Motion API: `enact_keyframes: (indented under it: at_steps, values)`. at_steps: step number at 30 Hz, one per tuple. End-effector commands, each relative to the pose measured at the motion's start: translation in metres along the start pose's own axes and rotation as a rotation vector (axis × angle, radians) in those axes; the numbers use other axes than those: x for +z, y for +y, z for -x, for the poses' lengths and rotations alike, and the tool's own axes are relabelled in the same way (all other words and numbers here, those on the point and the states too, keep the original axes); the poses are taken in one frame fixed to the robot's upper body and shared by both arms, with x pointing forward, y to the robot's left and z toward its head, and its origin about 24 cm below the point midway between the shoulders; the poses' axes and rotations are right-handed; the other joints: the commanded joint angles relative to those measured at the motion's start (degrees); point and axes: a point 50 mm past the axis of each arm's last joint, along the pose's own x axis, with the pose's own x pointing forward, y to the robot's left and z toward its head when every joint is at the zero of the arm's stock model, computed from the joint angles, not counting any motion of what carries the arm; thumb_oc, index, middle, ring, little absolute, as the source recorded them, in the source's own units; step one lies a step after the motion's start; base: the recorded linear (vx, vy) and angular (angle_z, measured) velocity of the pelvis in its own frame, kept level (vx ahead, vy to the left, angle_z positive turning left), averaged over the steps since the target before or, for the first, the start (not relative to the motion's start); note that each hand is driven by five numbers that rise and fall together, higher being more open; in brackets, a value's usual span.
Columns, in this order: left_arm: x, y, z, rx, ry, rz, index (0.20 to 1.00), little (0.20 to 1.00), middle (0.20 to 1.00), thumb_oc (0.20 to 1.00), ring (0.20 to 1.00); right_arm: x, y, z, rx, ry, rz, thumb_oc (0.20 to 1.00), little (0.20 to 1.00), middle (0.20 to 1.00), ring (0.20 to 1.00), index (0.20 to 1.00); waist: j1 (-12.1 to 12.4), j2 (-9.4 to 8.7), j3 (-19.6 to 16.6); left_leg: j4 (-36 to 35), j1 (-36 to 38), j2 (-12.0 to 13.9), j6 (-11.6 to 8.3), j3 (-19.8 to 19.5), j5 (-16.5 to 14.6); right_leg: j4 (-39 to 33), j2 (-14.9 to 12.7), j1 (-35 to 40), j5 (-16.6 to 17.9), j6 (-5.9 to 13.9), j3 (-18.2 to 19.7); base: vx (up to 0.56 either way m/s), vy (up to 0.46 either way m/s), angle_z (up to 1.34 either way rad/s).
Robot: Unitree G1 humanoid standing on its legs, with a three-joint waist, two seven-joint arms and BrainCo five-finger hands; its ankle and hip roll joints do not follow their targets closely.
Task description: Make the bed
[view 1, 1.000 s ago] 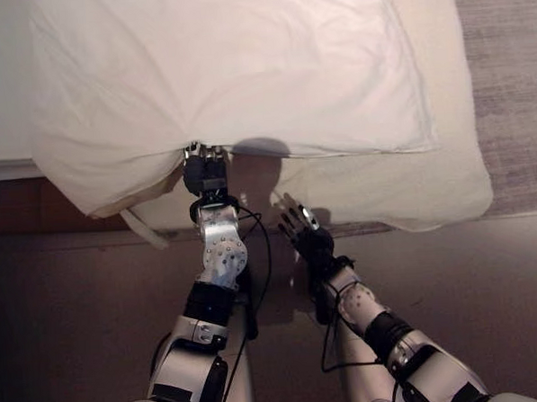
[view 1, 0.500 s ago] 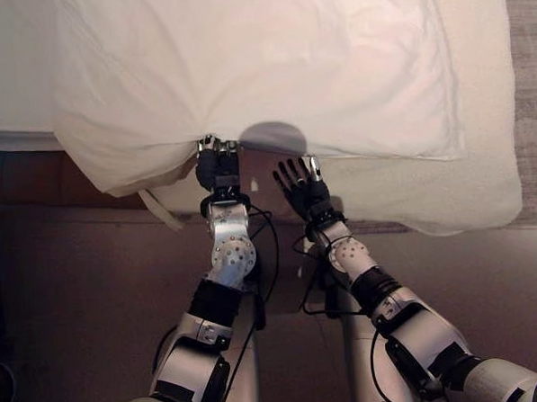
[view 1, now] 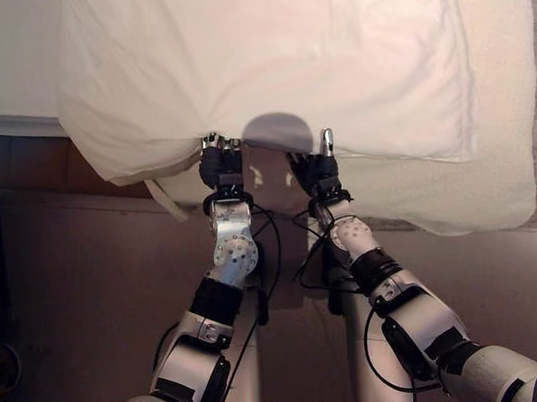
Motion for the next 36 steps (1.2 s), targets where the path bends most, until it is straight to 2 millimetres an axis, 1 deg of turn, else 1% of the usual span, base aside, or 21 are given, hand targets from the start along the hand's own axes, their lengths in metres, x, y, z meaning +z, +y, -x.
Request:
enact_keyframes:
  at_steps: [1, 5, 10, 13, 16, 20, 21, 22, 23, 29, 36]
  values:
    - [0.016, -0.028, 0.002, -0.128, -0.089, 0.026, 0.200, 0.200, 0.200, 0.200, 0.200, 0.032, 0.016, 0.002, 0.073, -0.154, -0.051, 1.000, 1.000, 1.000, 1.000, 1.000, 0.12, 3.39, -4.61, -2.03, -3.15, -0.92, 0.77, 1.73, 1.20, -3.31, -0.90, -0.01, 0.12, 6.84, 2.16, 0.00, 0.000, 0.00]
    - [0.024, -0.024, 0.002, -0.122, -0.112, 0.001, 0.200, 0.200, 0.200, 0.200, 0.200, 0.055, 0.017, 0.005, 0.059, -0.238, -0.021, 1.000, 1.000, 1.000, 1.000, 1.000, -0.16, 3.13, -5.00, -1.79, -3.11, -0.67, 0.76, 1.85, 0.70, -3.28, -0.84, -0.01, -0.34, 6.89, 2.21, 0.01, 0.001, -0.03]
    - [0.034, -0.021, 0.003, -0.120, -0.140, -0.025, 0.200, 0.200, 0.200, 0.200, 0.200, 0.081, 0.014, 0.011, 0.028, -0.312, 0.032, 1.000, 1.000, 1.000, 1.000, 1.000, -0.46, 2.79, -5.19, -2.02, -3.07, -0.41, 0.82, 2.13, 0.89, -3.26, -0.77, -0.27, -0.04, 6.99, 2.17, 0.00, -0.004, -0.02]
    - [0.036, -0.017, 0.004, -0.117, -0.141, -0.038, 0.200, 0.200, 0.200, 0.200, 0.200, 0.099, 0.012, 0.015, 0.024, -0.372, 0.036, 1.000, 1.000, 1.000, 1.000, 1.000, -0.73, 2.46, -5.25, -1.61, -3.26, -0.21, 0.67, 2.26, 0.71, -2.73, -0.88, -0.35, -0.34, 7.00, 1.97, 0.00, 0.000, 0.00]
    - [0.040, -0.018, 0.003, -0.125, -0.155, -0.042, 0.200, 0.200, 0.200, 0.200, 0.200, 0.111, 0.012, 0.016, 0.015, -0.406, 0.050, 1.000, 1.000, 1.000, 1.000, 1.000, -0.91, 2.32, -5.57, -1.87, -3.41, -0.14, 0.53, 2.12, 0.89, -2.78, -0.83, -0.66, -0.30, 7.01, 1.67, 0.00, 0.000, 0.00]
    - [0.041, -0.017, 0.004, -0.133, -0.159, -0.043, 0.200, 0.200, 0.200, 0.200, 0.200, 0.121, 0.010, 0.018, 0.010, -0.413, 0.099, 1.000, 1.000, 1.000, 1.000, 1.000, -0.89, 2.15, -5.68, -1.84, -3.60, 0.16, 0.38, 2.23, 0.99, -2.49, -0.93, -0.96, -0.41, 7.06, 1.48, 0.00, 0.000, 0.00]
    - [0.041, -0.018, 0.004, -0.135, -0.160, -0.042, 0.200, 0.200, 0.200, 0.200, 0.200, 0.122, 0.009, 0.018, 0.008, -0.410, 0.106, 0.809, 0.809, 0.809, 0.809, 0.809, -0.92, 2.12, -5.75, -1.89, -3.59, 0.20, 0.37, 2.25, 1.00, -2.52, -0.94, -1.05, -0.41, 7.07, 1.47, 0.00, 0.000, 0.00]
    - [0.041, -0.017, 0.004, -0.137, -0.158, -0.042, 0.200, 0.200, 0.200, 0.200, 0.200, 0.123, 0.009, 0.018, 0.007, -0.410, 0.111, 0.445, 0.445, 0.445, 0.445, 0.445, -0.94, 2.13, -5.76, -1.90, -3.62, 0.25, 0.40, 2.27, 0.99, -2.56, -1.00, -1.11, -0.40, 7.09, 1.48, 0.00, 0.000, 0.00]
    - [0.041, -0.018, 0.004, -0.137, -0.159, -0.045, 0.200, 0.200, 0.200, 0.200, 0.200, 0.124, 0.009, 0.018, 0.007, -0.410, 0.117, 0.200, 0.200, 0.200, 0.200, 0.200, -0.93, 2.11, -5.78, -1.95, -3.67, 0.29, 0.40, 2.30, 0.99, -2.52, -1.04, -1.23, -0.41, 7.12, 1.41, 0.00, 0.000, 0.00]
    - [0.041, -0.019, 0.004, -0.143, -0.161, -0.044, 0.200, 0.200, 0.200, 0.200, 0.200, 0.118, 0.007, 0.017, 0.022, -0.373, 0.134, 0.200, 0.200, 0.200, 0.200, 0.200, -1.04, 2.21, -6.16, -2.01, -3.80, 0.38, 0.25, 2.31, 1.11, -2.28, -0.95, -1.38, -0.62, 7.00, 1.28, 0.00, 0.000, 0.00]
    - [0.042, -0.021, 0.003, -0.143, -0.172, -0.048, 0.200, 0.200, 0.200, 0.200, 0.200, 0.110, 0.012, 0.015, 0.055, -0.336, 0.142, 0.200, 0.200, 0.200, 0.200, 0.200, -1.02, 2.10, -6.50, -1.97, -3.94, 0.54, 0.24, 2.46, 1.11, -2.14, -0.90, -1.70, -0.64, 6.87, 1.12, 0.00, 0.000, 0.00]
